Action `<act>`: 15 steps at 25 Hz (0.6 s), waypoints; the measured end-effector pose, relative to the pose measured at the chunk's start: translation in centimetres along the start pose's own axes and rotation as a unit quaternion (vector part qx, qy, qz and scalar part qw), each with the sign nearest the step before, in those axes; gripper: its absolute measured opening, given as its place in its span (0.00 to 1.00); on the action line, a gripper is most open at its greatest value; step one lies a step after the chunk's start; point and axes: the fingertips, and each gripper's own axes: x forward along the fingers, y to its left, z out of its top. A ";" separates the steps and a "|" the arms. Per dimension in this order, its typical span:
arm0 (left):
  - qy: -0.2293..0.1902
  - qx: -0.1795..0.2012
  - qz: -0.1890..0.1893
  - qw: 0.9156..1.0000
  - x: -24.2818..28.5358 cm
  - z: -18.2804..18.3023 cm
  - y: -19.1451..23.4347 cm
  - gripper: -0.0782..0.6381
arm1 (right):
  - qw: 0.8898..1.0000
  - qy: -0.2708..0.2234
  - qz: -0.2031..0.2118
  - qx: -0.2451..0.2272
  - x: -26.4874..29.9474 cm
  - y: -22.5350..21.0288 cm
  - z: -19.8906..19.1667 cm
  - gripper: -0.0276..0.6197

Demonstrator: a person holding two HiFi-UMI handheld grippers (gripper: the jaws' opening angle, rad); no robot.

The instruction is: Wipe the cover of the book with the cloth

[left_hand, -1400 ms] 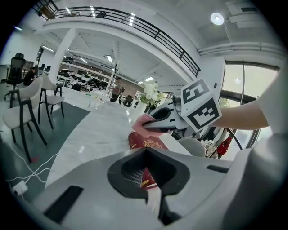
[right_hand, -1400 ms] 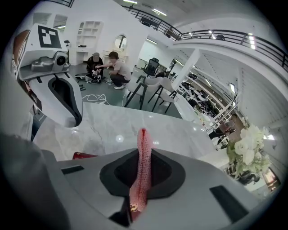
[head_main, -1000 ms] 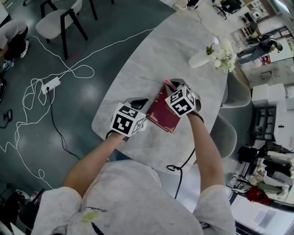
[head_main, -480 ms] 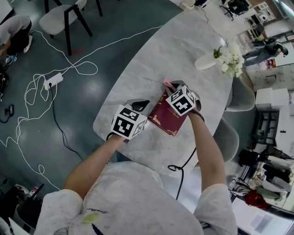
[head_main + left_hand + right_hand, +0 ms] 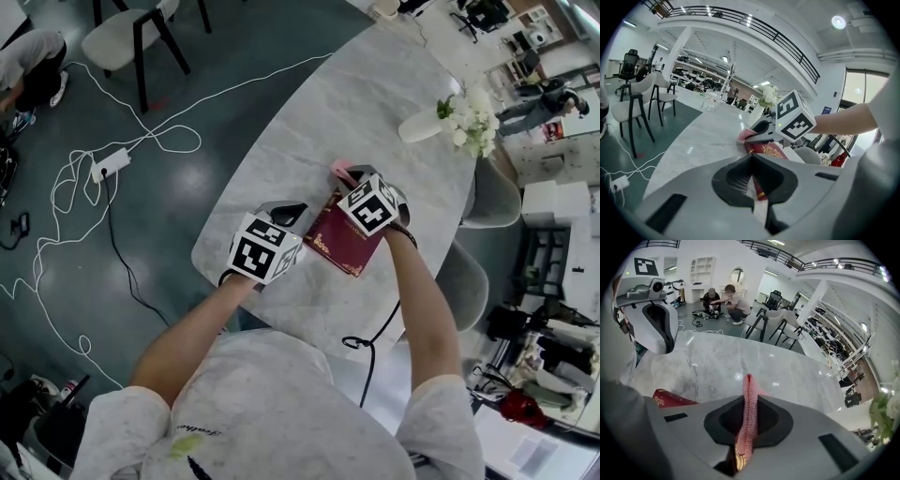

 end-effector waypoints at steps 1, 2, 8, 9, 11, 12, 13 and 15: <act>0.000 0.000 0.001 1.000 -0.1 0.0 0.0 0.12 | 1.000 0.000 0.001 0.000 0.0 0.1 0.0 0.07; 0.000 0.000 0.001 1.000 -0.1 0.0 0.1 0.12 | 1.000 0.000 0.002 -0.001 0.0 0.2 0.1 0.07; 0.001 0.001 0.003 1.000 -0.3 -0.2 0.1 0.12 | 1.000 0.002 0.009 -0.002 0.1 0.9 0.1 0.07; 0.001 0.001 0.003 1.000 -0.3 -0.2 0.1 0.12 | 1.000 0.002 0.010 -0.003 0.1 0.9 0.1 0.07; 0.002 0.003 0.003 1.000 -0.4 -0.2 0.1 0.12 | 1.000 0.002 0.009 -0.002 0.0 1.0 0.1 0.07; 0.002 0.003 0.003 1.000 -0.5 -0.2 0.0 0.12 | 1.000 0.002 0.008 -0.002 0.0 1.0 0.1 0.07; 0.001 0.004 0.003 1.000 -0.5 -0.2 0.1 0.12 | 1.000 0.002 0.009 -0.001 -0.1 1.1 0.2 0.07; 0.001 0.004 0.004 1.000 -0.6 -0.2 0.1 0.12 | 1.000 0.001 0.011 -0.001 0.0 1.3 0.3 0.07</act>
